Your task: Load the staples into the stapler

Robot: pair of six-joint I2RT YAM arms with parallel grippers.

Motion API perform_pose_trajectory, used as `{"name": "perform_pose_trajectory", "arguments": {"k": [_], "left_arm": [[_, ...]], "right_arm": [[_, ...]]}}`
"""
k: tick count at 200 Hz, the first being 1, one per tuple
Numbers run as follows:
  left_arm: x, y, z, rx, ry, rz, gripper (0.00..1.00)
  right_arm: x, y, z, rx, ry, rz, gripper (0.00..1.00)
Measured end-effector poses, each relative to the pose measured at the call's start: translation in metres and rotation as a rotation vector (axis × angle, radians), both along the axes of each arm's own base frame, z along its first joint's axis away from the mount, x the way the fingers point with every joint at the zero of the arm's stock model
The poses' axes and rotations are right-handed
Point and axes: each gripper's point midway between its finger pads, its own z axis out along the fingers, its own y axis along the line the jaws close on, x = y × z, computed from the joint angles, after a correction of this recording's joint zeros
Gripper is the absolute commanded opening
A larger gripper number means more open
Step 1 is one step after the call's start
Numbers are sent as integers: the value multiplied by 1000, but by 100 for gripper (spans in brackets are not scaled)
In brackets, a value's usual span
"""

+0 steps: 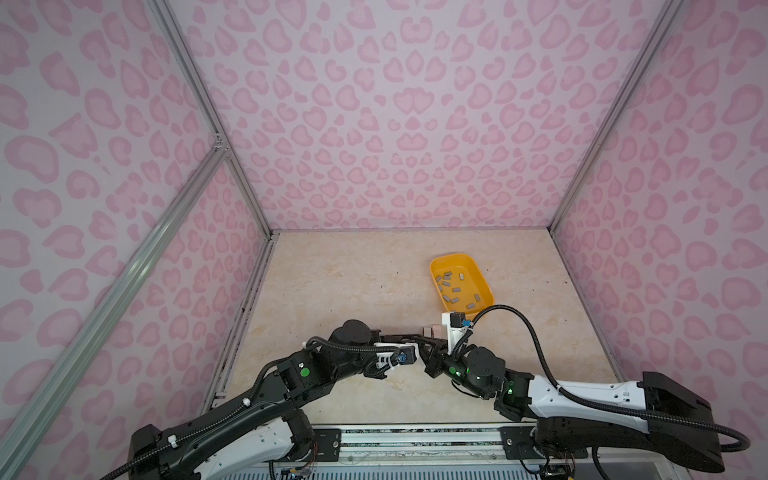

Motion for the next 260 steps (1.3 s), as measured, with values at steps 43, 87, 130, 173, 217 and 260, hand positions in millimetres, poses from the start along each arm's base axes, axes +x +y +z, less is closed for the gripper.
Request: {"name": "perform_pose_trajectory", "arguments": {"k": [43, 87, 130, 173, 217, 260], "left_arm": [[-3, 7, 3, -6, -3, 2, 4], [-5, 8, 5, -17, 0, -6, 4], [0, -1, 7, -5, 33, -1, 4], [8, -8, 4, 38, 108, 42, 4], [3, 1, 6, 29, 115, 52, 4], [-6, 11, 3, 7, 140, 68, 4]], "right_arm": [[8, -8, -7, 6, 22, -26, 0], [11, -17, -13, 38, 32, -7, 17], [21, -37, -12, -67, 2, -82, 42], [23, -65, 7, -115, -64, -161, 57], [22, -113, 30, -101, -144, -287, 64], [17, -135, 65, -103, -303, -306, 59]]}}
